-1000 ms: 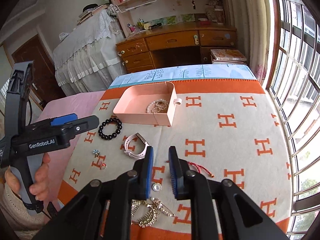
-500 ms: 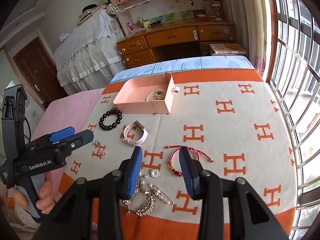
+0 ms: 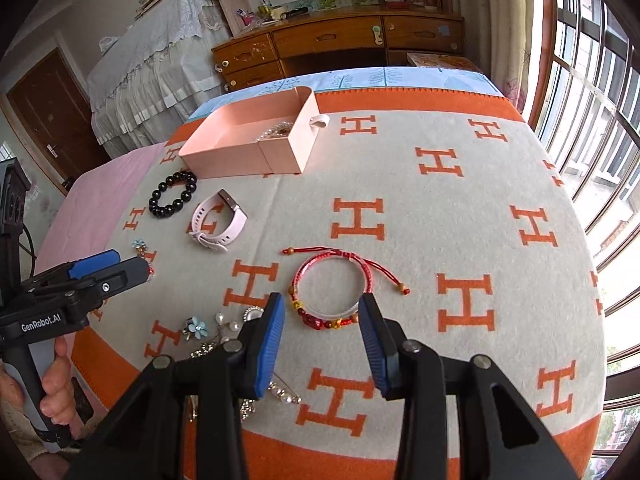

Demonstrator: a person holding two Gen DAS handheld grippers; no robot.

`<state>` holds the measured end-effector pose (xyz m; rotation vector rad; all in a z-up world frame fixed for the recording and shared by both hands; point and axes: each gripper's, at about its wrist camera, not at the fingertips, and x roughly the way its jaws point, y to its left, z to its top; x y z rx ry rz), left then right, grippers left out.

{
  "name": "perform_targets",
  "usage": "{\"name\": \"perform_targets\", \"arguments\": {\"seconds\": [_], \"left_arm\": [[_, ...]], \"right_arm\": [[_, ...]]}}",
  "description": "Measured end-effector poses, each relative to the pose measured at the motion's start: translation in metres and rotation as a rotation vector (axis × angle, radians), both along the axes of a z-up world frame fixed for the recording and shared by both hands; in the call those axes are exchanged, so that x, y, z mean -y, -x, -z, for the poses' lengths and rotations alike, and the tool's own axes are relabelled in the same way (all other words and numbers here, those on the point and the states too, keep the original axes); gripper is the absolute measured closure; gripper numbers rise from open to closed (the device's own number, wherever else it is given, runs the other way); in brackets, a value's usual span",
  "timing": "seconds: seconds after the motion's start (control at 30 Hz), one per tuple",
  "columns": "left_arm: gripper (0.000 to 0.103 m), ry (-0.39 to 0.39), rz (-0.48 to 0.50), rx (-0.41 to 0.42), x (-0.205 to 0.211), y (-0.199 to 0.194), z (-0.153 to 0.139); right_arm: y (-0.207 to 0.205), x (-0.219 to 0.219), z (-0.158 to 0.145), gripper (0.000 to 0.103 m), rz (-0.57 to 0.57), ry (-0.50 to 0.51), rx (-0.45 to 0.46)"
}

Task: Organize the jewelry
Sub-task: 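Move the right tool to the red string bracelet and grasp it, then grasp the black bead bracelet with the left tool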

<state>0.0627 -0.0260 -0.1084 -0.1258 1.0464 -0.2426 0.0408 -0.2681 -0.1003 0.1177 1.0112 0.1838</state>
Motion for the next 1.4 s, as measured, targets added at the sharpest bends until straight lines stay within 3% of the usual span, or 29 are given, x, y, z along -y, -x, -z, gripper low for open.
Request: {"name": "perform_targets", "arguments": {"seconds": [0.4, 0.57, 0.67, 0.83, 1.03, 1.1, 1.23, 1.4], "left_arm": [[0.019, 0.001, -0.038, 0.024, -0.014, -0.007, 0.007], [0.019, -0.031, -0.058, 0.055, -0.029, -0.008, 0.000], [0.018, -0.031, -0.077, 0.056, -0.041, -0.011, -0.003], [0.019, -0.018, -0.128, 0.053, -0.069, -0.023, -0.008], [0.020, 0.006, -0.202, -0.045, -0.102, -0.063, -0.001], [0.036, -0.004, -0.211, -0.102, -0.109, -0.084, 0.007], [0.045, 0.013, -0.219, -0.220, -0.118, -0.121, 0.028], [0.059, 0.014, -0.217, -0.307, -0.114, -0.150, 0.048]], "right_arm": [[-0.032, 0.006, 0.024, 0.067, 0.028, 0.054, -0.062], [-0.044, -0.005, 0.035, 0.084, 0.012, 0.135, -0.112], [-0.043, -0.011, 0.036, 0.096, 0.015, 0.206, -0.085], [-0.042, -0.007, 0.035, 0.097, 0.018, 0.149, -0.098], [-0.041, -0.004, 0.021, 0.097, 0.038, 0.064, -0.054], [-0.040, -0.004, 0.016, 0.097, 0.036, 0.048, -0.038], [-0.039, -0.007, 0.006, 0.097, 0.030, 0.024, -0.013], [-0.038, -0.009, 0.003, 0.097, 0.027, 0.021, -0.004]]}}
